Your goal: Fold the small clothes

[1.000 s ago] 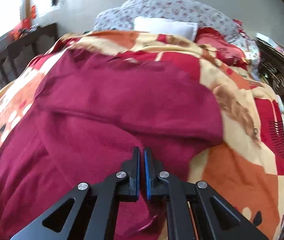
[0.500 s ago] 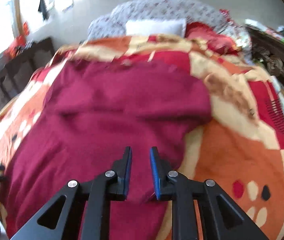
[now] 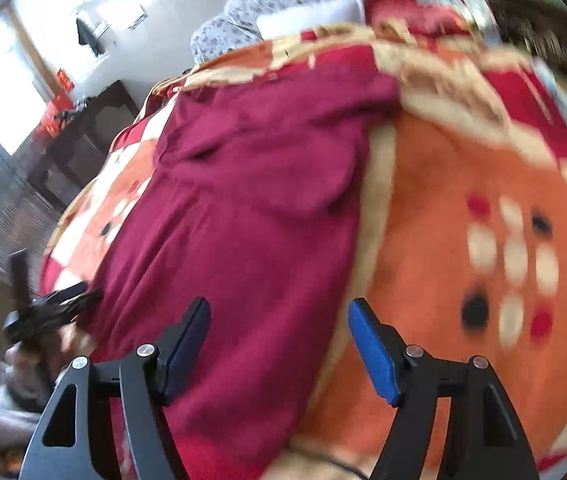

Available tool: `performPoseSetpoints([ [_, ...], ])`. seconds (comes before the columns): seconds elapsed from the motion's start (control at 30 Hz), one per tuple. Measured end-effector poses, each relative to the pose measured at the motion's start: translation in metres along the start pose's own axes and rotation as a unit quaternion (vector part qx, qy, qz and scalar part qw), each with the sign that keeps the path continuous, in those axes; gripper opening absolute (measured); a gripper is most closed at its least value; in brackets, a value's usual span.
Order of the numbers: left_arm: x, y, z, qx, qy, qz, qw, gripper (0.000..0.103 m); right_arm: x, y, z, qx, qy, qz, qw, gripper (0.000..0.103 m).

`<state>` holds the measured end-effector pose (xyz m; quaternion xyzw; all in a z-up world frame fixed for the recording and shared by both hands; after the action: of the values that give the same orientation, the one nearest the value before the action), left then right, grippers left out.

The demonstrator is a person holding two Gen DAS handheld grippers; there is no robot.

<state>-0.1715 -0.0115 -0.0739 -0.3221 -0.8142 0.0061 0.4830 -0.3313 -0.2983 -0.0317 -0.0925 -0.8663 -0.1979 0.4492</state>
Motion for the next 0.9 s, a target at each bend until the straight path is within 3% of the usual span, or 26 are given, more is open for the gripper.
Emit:
performPoseSetpoints([
  [0.2, -0.007, -0.005, 0.004, -0.03, 0.014, -0.029, 0.999, 0.103, -0.007, -0.009, 0.047, -0.052, 0.021, -0.028, 0.998, 0.076],
  [0.4, -0.005, -0.004, 0.007, -0.024, 0.02, -0.024, 0.9992, 0.103, -0.016, 0.009, 0.056, -0.057, 0.025, -0.07, 0.996, 0.076],
  [0.6, -0.007, -0.005, 0.008, -0.03, 0.02, -0.033, 0.9988, 0.103, -0.018, 0.015, 0.055, -0.057, 0.018, -0.086, 0.994, 0.076],
  [0.67, -0.008, -0.006, 0.008, -0.029, 0.021, -0.033, 0.9988, 0.103, -0.019, 0.017, 0.055, -0.054, 0.013, -0.089, 0.994, 0.072],
  [0.83, -0.009, -0.006, 0.008, -0.03, 0.022, -0.04, 0.9985, 0.103, -0.02, 0.02, 0.055, -0.044, 0.01, -0.074, 0.996, 0.047],
  [0.9, -0.009, -0.005, 0.008, -0.03, 0.023, -0.041, 0.9985, 0.103, -0.017, 0.023, 0.054, -0.034, 0.009, -0.072, 0.997, 0.045],
])
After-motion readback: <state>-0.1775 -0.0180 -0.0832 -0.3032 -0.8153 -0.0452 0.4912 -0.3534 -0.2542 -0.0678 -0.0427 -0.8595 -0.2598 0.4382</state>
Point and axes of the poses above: each gripper's, at about its wrist camera, not at the fingertips, and x roughly against the way its jaws point, y to its left, z to its underside, the point moved 9 cm from there along -x, roughly the way its jaws point, and after that the axes turned 10 degrees about z, right-handed, at the moved point
